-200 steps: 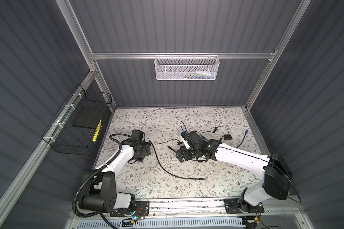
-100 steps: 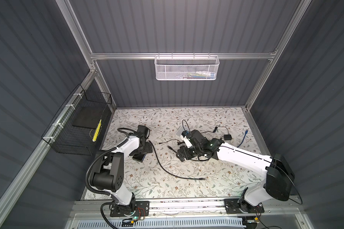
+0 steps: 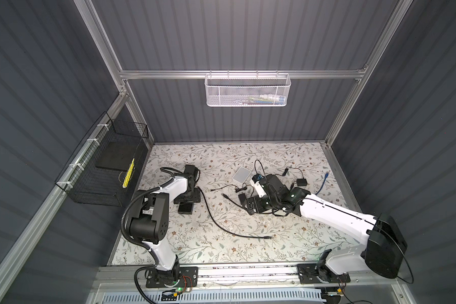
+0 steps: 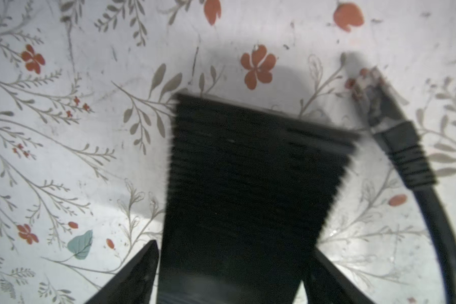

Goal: Insert the plug into the switch port

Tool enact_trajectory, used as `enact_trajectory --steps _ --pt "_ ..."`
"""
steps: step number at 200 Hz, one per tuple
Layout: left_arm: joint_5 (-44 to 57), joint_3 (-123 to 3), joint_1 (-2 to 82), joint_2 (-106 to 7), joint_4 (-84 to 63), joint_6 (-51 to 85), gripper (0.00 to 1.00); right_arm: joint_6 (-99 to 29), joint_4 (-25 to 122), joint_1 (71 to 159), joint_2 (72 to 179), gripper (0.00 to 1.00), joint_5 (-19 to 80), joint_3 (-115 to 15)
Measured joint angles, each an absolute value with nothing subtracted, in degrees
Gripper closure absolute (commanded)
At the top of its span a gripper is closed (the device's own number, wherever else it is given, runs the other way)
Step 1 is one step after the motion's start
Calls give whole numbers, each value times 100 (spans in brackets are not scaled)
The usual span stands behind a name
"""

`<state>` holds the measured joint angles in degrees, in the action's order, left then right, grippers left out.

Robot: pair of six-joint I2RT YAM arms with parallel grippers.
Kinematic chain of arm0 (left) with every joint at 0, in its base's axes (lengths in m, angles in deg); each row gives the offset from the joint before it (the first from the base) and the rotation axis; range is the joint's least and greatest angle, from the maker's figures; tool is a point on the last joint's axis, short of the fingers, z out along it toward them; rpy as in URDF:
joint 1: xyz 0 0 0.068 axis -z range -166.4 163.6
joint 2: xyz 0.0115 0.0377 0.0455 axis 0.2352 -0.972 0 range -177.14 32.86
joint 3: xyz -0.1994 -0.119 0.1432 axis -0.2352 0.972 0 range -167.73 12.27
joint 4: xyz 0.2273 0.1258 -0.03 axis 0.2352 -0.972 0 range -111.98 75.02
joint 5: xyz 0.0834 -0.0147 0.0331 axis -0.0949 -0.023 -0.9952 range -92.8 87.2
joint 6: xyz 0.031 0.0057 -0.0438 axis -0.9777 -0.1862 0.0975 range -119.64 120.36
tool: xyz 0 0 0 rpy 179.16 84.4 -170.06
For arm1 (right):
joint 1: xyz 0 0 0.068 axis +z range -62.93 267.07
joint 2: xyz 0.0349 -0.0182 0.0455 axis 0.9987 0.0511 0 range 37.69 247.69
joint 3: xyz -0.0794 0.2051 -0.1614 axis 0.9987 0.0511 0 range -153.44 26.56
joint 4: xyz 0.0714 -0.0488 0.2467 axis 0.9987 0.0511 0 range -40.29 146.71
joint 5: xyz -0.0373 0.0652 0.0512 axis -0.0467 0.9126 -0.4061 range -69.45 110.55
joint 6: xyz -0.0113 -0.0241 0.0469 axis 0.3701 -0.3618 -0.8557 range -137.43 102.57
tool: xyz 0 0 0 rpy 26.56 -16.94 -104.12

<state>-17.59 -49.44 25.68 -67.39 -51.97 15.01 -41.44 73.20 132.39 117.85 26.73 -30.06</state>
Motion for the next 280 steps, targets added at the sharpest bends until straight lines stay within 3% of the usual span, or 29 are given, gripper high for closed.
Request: enact_trajectory --steps 19,95,170,224,280 --pt "-1680 -4937 2568 -6726 -5160 1473 43 -4163 7309 13222 11754 1 2673 -2949" --pt "-1495 -4697 2568 -6317 -5372 1602 56 -4209 7346 13222 11378 1 2655 -2805" --pt "-476 -4551 2876 -3758 -5049 1318 60 -4432 7597 12763 10620 2 3088 -2884" --pt "-472 -4682 4321 -4553 -4749 568 62 -4509 7965 11840 10657 5 4196 -3572" --pt "-773 -5536 5363 -5130 -4557 -204 61 -4247 8386 11471 11636 12 4955 -4534"
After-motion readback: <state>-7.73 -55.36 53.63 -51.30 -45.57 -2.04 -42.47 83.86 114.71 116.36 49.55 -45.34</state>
